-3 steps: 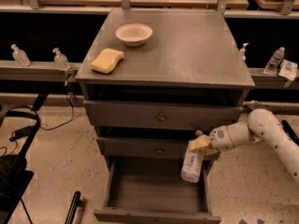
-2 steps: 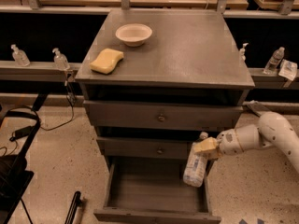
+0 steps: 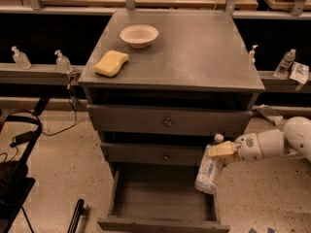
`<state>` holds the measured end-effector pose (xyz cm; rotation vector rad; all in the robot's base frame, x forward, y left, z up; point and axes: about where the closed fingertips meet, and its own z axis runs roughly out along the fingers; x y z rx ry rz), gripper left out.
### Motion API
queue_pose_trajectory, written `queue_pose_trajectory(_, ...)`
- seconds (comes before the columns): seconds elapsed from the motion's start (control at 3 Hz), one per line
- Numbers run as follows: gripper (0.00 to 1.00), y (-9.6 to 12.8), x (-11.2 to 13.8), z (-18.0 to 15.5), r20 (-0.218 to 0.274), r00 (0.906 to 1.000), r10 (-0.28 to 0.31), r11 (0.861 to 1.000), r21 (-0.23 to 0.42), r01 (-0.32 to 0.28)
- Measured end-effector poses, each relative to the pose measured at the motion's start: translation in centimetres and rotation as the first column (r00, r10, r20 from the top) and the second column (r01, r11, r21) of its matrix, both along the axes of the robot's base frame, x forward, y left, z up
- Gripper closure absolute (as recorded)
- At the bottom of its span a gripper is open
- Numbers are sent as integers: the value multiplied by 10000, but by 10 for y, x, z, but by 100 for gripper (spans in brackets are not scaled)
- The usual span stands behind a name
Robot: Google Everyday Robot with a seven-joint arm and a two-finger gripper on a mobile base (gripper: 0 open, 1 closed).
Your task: Pick blue plastic bottle from bottom drawer and place on counter
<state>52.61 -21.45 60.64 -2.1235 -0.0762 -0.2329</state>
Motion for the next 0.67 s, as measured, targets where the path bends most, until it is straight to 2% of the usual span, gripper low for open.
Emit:
queue_pose_trajectory(0.33, 100, 12, 1, 49, 1210, 9913, 517, 9980, 290, -556)
queue_pose_trajectory(0.67, 100, 19, 3, 77, 1872, 9790, 806, 9961, 195, -857)
